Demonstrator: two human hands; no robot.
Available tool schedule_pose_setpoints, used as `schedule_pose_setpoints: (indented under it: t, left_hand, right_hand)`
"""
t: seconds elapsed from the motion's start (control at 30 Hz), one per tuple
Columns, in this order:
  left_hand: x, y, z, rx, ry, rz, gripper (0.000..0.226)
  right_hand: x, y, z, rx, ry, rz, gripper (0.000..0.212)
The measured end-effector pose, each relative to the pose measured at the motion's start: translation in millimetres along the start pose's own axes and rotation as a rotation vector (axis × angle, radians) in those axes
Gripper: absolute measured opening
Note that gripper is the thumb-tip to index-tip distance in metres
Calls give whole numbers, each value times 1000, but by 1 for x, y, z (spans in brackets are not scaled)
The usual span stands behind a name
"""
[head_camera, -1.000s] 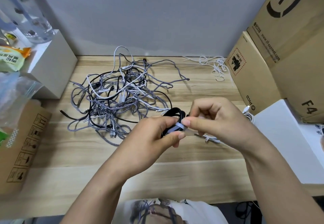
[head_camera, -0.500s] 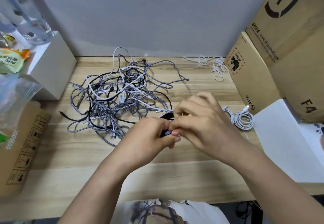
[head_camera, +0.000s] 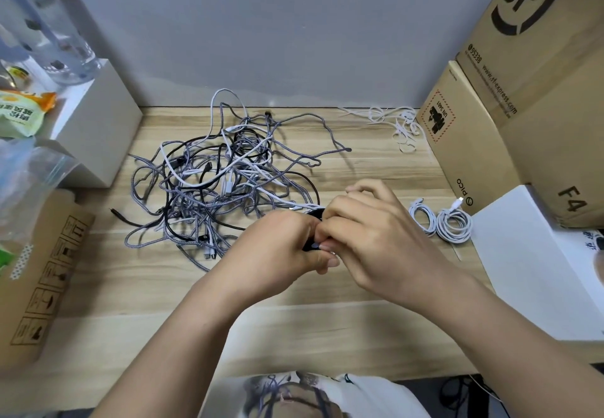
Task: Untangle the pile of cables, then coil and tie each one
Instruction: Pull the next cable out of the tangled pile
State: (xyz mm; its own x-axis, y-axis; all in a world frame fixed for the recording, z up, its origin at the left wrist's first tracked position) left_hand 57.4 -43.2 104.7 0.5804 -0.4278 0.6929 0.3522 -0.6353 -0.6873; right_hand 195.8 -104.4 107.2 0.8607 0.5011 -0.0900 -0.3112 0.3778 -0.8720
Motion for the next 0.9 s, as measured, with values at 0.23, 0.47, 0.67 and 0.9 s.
schedule_pose_setpoints:
  t: [0.23,0.47,0.67,0.9]
  left_hand:
    - [2,3,3,-1,67,-114,12]
    - [12,32,-12,21,117,6,34]
    - [2,51,5,279,446,8,28]
    - [-16,53,14,-335,-8,-701,13]
  right_hand:
    - [-1,-4,0,14,135,97,15]
    - [-43,4,21,203,107,441,12]
    - [-27,21,12,191,308,528,15]
    - [1,29,-34,-199,572,630,62]
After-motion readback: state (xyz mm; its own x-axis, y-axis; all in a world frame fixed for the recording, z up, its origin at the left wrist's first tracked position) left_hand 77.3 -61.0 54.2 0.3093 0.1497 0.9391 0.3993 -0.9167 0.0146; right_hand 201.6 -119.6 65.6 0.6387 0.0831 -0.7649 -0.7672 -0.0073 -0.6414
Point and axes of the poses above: each hand's wrist, its own z-axis towards the middle knuckle, its own y-axis out of the palm, x = y × z, the point moved 1 cm from there along z, towards the middle knuckle, and after that the axes turned 5 degrees about -y, right-handed, at the moved point
